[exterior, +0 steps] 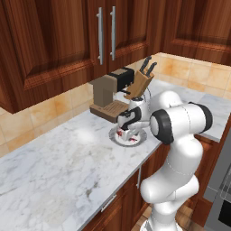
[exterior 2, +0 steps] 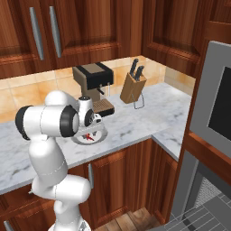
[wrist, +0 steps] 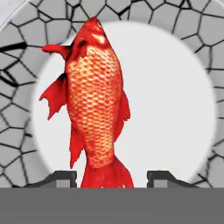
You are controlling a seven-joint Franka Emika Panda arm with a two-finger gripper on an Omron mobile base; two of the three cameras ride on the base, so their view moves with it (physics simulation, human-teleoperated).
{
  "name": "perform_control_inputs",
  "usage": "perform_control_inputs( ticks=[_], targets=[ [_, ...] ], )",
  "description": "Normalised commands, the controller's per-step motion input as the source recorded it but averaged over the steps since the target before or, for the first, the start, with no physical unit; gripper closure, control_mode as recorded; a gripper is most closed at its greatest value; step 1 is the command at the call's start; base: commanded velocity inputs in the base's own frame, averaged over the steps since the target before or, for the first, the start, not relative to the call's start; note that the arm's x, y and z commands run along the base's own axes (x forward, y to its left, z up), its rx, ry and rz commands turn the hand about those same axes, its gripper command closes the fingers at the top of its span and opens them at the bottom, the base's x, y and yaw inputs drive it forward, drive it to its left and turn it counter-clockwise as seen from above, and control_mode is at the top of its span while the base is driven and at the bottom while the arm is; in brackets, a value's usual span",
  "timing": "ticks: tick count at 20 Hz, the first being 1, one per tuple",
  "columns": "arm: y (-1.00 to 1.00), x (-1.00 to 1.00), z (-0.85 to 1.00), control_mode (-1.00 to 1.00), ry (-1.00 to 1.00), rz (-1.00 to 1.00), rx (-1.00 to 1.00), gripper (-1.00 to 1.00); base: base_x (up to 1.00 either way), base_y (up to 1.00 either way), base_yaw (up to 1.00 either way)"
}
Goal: Take the fish from the oven and place it on the plate on the counter.
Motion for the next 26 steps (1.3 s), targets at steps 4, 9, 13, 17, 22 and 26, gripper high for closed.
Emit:
perform_control_inputs(
  ticks=[4, 9, 13, 17, 22, 26],
  targets=[
    [0.02, 0.00, 0.02, -1.00, 0.16, 0.00, 0.00, -1.00, 0.00, 0.00, 0.00],
    [0.08, -0.05, 0.30, -1.00, 0.16, 0.00, 0.00, -1.00, 0.00, 0.00, 0.00],
    [0.15, -0.37, 0.73, -1.00, 0.05, 0.00, 0.00, -1.00, 0.00, 0.00, 0.00],
    [0.03, -0.74, 0.65, -1.00, -0.01, 0.00, 0.00, -1.00, 0.00, 0.00, 0.00],
    [0.00, -0.94, 0.60, -1.00, 0.00, -0.02, 0.00, -1.00, 0.00, 0.00, 0.00],
    [0.00, -0.98, 0.59, -1.00, -0.02, -0.01, 0.00, -1.00, 0.00, 0.00, 0.00]
  ],
)
